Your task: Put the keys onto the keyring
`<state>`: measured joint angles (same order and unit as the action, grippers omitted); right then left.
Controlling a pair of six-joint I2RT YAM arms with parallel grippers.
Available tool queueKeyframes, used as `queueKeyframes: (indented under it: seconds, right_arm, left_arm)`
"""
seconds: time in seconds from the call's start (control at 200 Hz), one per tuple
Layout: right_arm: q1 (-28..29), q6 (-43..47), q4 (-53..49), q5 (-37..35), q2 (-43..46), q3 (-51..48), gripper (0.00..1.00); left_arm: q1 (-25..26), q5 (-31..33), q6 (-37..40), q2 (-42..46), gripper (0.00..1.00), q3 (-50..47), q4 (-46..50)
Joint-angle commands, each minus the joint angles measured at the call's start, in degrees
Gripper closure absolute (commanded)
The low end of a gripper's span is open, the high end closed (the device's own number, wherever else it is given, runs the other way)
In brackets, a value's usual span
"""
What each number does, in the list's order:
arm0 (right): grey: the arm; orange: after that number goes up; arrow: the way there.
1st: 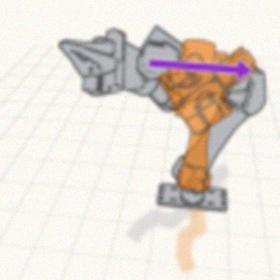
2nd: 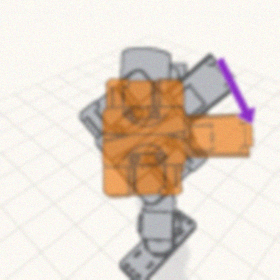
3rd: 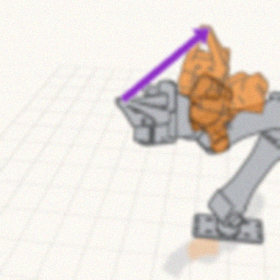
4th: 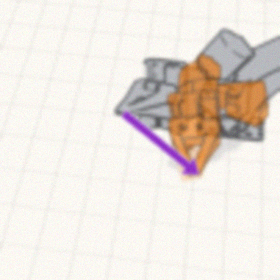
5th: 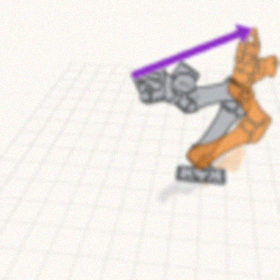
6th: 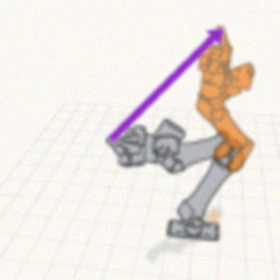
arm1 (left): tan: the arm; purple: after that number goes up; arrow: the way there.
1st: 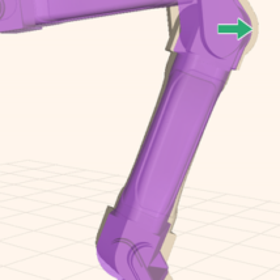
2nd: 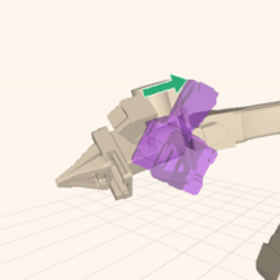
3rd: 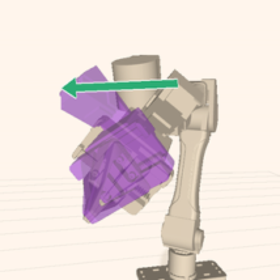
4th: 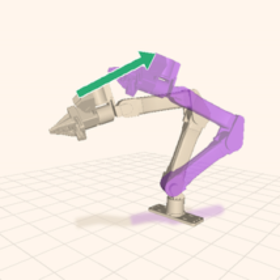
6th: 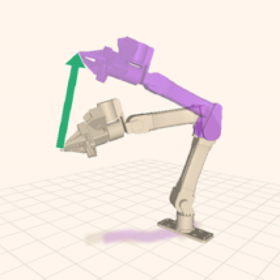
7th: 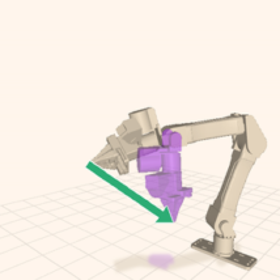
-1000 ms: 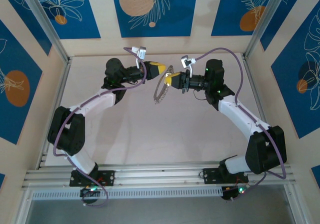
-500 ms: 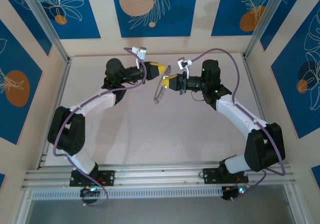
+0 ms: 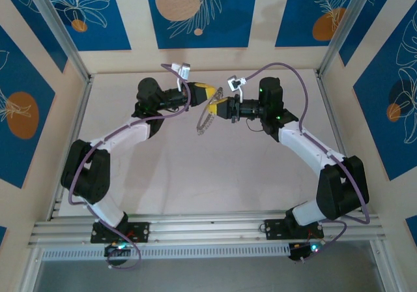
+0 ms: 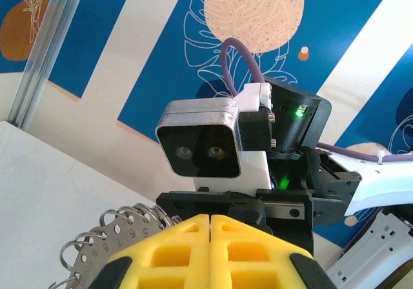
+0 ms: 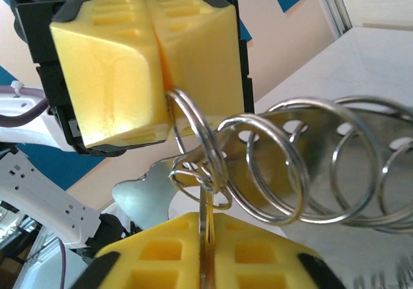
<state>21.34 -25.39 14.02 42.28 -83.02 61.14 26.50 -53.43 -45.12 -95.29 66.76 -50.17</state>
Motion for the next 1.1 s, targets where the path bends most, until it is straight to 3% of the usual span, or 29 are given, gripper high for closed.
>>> queueKeyframes:
  seconds: [0.0,0.12,0.375,0.605,1.095]
  right_arm:
    - [-1.7,-0.3,-0.8,0.9,3.1,-1.3,0.75]
    - [-3.7,-1.2,-0.6,1.7,6.6,-4.0,0.68]
    - [-6.0,-6.3,5.4,-1.6,11.5,-6.9,0.66]
    - [-5.6,-11.8,11.8,-2.7,8.7,-4.8,0.65]
    - [-4.0,-13.5,14.7,-5.1,3.8,-1.5,0.64]
  left_arm:
    - [0.4,0.7,-0.4,2.5,1.0,-0.1,-3.9]
    - [0.3,0.6,-0.6,2.4,1.0,-0.1,-4.3]
    - [0.5,0.8,-1.1,2.2,1.0,0.0,-4.9]
    - [0.8,0.9,-1.2,2.1,1.0,0.0,-4.7]
    - [1.3,0.7,-0.6,2.7,1.0,-0.1,-3.8]
